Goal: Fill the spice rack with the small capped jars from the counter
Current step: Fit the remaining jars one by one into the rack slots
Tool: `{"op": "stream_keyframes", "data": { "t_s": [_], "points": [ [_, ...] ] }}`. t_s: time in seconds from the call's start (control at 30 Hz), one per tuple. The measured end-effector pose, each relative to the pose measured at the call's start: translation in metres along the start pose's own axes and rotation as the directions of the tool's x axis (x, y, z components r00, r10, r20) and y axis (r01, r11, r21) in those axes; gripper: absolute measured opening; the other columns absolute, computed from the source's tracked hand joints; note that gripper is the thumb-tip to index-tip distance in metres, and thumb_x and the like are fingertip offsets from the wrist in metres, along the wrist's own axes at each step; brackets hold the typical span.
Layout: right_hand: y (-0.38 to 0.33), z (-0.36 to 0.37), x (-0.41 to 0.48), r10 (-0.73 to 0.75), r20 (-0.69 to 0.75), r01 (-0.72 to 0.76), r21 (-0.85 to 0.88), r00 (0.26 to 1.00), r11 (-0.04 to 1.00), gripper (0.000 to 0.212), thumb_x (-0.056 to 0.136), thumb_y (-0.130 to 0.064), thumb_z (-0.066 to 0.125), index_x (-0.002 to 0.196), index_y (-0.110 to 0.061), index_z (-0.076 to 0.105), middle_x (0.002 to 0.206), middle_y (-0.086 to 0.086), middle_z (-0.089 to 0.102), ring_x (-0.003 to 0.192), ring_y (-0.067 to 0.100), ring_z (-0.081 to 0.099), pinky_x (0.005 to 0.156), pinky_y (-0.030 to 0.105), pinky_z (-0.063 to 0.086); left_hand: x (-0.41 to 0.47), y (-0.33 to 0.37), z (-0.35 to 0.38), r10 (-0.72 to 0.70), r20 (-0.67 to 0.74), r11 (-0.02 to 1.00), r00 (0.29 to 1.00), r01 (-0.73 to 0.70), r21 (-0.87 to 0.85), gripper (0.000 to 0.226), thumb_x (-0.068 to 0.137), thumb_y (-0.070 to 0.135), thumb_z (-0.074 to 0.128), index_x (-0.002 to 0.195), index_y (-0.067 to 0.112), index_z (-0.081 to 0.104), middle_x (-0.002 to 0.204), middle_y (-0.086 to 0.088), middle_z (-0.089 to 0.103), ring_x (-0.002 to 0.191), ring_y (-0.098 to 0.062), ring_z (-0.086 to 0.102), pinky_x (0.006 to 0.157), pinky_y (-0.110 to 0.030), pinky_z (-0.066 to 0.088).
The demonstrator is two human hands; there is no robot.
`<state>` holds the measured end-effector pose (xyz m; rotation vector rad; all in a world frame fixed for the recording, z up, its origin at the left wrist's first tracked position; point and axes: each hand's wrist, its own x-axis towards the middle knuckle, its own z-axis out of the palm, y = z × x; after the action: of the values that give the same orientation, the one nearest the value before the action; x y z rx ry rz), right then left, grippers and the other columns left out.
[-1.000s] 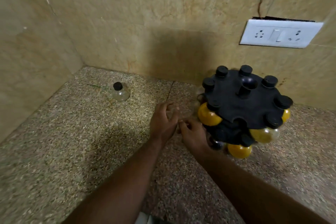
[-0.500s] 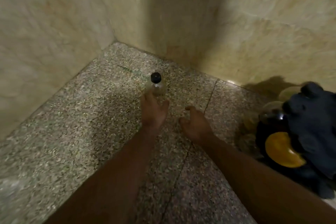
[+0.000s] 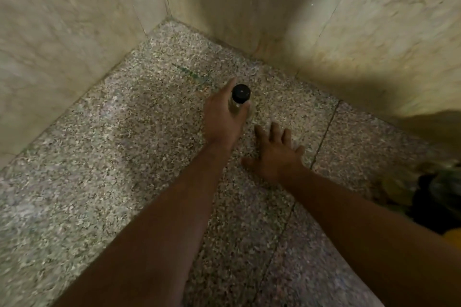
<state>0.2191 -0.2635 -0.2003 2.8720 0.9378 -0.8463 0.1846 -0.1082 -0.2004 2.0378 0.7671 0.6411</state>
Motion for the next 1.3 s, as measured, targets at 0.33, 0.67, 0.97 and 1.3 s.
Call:
{"op": "stream_keyframes", "data": {
  "t_s": [0.33, 0.67, 0.97, 1.3],
  "points": [
    [0.004, -0.001, 0.002, -0.025, -0.01, 0.025, 0.021, 1.0, 0.999, 0.103, 0.081, -0.087, 0.039, 0.158, -0.039, -0.009, 0.168, 0.006, -0.02, 0.153, 0.043, -0.013, 0.113, 0.077, 0.005, -0.006, 0.006, -0.002, 0.059, -0.034, 0.998, 0.998, -0.059, 0.014, 0.054, 0.084, 0.039, 0.075, 0.133, 0.019, 0.062, 0.128, 0.0, 0.067, 0.122, -0.02, 0.057, 0.101, -0.036, 0.048],
    [0.024, -0.038, -0.074, 0.025, -0.194, 0.025, 0.249, 0.981, 0.968, 0.084, 0.093, -0.07, 0.043, 0.16, -0.03, 0.011, 0.167, 0.013, 0.018, 0.149, 0.037, 0.029, 0.113, 0.058, 0.034, -0.058, 0.079, -0.024, 0.112, -0.018, 0.993, 0.994, -0.112, 0.043, 0.052, 0.081, 0.041, 0.08, 0.127, 0.023, 0.066, 0.111, 0.003, 0.07, 0.111, -0.021, 0.057, 0.089, -0.032, 0.051],
    [0.051, -0.054, -0.181, 0.139, -0.41, 0.076, 0.466, 0.902, 0.881, 0.068, 0.098, -0.055, 0.047, 0.155, -0.021, 0.033, 0.15, 0.018, 0.047, 0.134, 0.036, 0.049, 0.103, 0.043, 0.043, -0.141, 0.163, -0.043, 0.216, -0.012, 0.976, 0.976, -0.216, 0.026, 0.055, 0.081, 0.039, 0.08, 0.132, 0.024, 0.063, 0.112, 0.001, 0.065, 0.105, -0.013, 0.053, 0.085, -0.024, 0.044],
    [0.11, -0.022, -0.3, 0.399, -0.459, 0.13, 0.77, 0.794, 0.625, 0.033, 0.099, -0.049, 0.048, 0.098, -0.021, 0.066, 0.092, -0.005, 0.067, 0.086, 0.021, 0.064, 0.065, 0.032, 0.046, -0.251, 0.2, -0.027, 0.274, 0.066, 0.96, 0.959, -0.277, 0.037, 0.062, 0.074, 0.046, 0.083, 0.127, 0.017, 0.068, 0.115, -0.004, 0.073, 0.108, -0.024, 0.063, 0.087, -0.039, 0.055]
  ]
}}
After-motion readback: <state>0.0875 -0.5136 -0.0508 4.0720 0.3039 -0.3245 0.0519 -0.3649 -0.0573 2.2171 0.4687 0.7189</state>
